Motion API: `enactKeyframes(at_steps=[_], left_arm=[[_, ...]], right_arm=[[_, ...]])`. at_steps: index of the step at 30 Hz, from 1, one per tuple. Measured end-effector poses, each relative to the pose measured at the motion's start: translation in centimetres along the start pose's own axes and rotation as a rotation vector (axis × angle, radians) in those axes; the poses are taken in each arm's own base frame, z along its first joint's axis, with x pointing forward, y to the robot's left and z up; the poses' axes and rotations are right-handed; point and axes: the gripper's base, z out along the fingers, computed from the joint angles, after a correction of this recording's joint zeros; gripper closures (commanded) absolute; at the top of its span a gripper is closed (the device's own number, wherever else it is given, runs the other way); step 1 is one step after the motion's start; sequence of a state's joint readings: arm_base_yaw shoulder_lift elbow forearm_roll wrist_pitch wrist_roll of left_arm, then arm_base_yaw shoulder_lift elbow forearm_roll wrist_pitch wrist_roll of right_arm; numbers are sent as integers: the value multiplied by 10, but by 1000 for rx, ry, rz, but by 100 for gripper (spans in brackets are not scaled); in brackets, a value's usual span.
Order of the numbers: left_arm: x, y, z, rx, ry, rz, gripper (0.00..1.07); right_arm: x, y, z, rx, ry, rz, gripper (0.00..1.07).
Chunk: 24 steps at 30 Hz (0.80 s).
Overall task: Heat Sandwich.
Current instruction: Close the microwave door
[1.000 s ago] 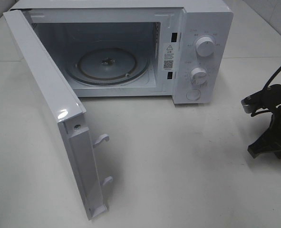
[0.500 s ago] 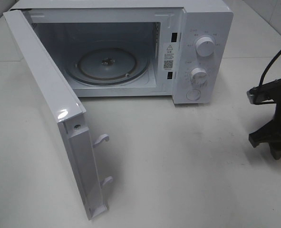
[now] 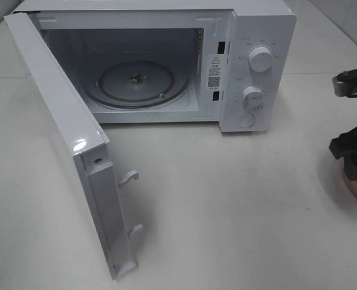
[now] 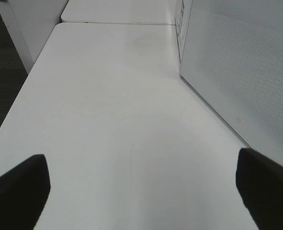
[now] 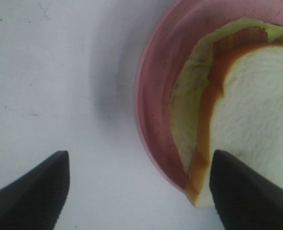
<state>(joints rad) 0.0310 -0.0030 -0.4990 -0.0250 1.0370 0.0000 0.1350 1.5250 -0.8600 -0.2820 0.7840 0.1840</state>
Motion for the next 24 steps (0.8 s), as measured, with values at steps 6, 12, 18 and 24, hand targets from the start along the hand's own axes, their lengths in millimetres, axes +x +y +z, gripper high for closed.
enactKeyframes(at_steps=[6,12,18,24], left_arm=[[0,0,0,0,0,0,5],[0,0,0,0,0,0,5],[0,0,0,0,0,0,5],[0,0,0,0,0,0,5]], right_arm=[[10,-2,-26,-41,-43,46,31],[29,-3,-63,-120,-142,54,31],[49,-4,-92,-181,-217,27,31],[66,-6,-110,-197,-269,20,31]])
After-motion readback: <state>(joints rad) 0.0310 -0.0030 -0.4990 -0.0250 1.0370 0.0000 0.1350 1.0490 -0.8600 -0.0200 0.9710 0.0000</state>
